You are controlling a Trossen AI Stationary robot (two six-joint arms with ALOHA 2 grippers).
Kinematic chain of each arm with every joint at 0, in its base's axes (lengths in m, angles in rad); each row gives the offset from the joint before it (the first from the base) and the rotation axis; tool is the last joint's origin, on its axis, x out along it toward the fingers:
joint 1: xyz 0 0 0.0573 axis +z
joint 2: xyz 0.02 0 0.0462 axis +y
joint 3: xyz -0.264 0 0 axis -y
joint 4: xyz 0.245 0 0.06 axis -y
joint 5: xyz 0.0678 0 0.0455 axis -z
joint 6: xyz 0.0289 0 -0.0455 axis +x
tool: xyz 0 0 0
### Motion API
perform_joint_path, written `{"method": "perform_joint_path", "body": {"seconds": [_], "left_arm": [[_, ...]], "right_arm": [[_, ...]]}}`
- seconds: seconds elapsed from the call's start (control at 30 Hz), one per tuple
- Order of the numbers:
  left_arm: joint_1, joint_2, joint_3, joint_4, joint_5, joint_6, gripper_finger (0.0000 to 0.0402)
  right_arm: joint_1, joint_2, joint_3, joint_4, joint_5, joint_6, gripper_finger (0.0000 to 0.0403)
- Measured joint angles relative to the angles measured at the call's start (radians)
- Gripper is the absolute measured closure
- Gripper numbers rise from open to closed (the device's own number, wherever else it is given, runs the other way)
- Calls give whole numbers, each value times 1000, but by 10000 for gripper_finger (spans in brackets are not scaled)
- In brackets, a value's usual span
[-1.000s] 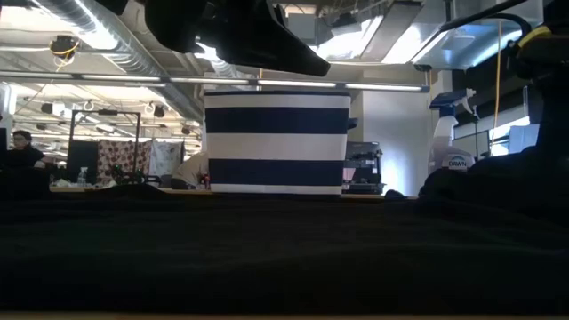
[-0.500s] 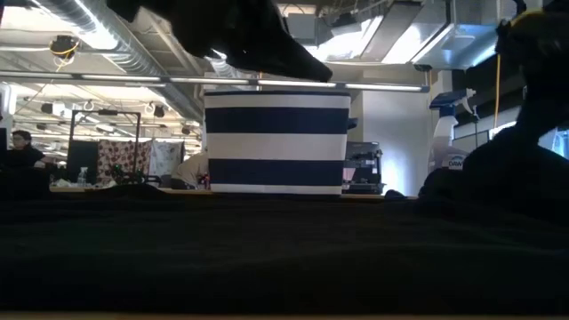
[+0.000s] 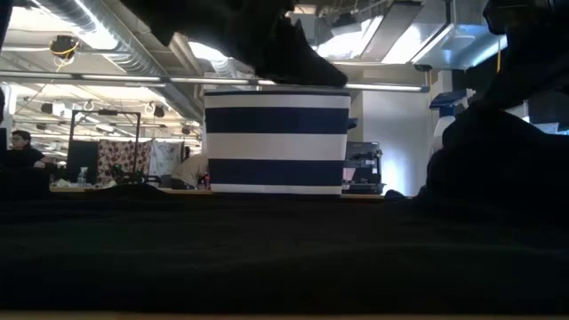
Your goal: Fold Laundry from Bin
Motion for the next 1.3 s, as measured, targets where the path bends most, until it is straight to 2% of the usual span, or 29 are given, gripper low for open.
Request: {"method": "perform_joint_path", "body": {"seconds": [0.2, 0.37, 0.57, 0.83, 1.3], "left_arm": [[24, 114, 101, 12, 63, 141, 271], [38, 230, 224, -5, 62, 297, 234], [62, 309, 345, -9, 58, 485, 222], [68, 317, 369, -33, 92, 748, 221], [53, 317, 369, -29, 100, 914, 221]], "right_arm": [[0, 0, 0, 2, -1, -7, 402], [0, 0, 0, 9, -2, -15, 402], [0, 0, 0, 121, -9, -112, 403], [0, 0, 0, 188, -4, -154, 403], [0, 0, 0, 241, 10, -164, 403]]}}
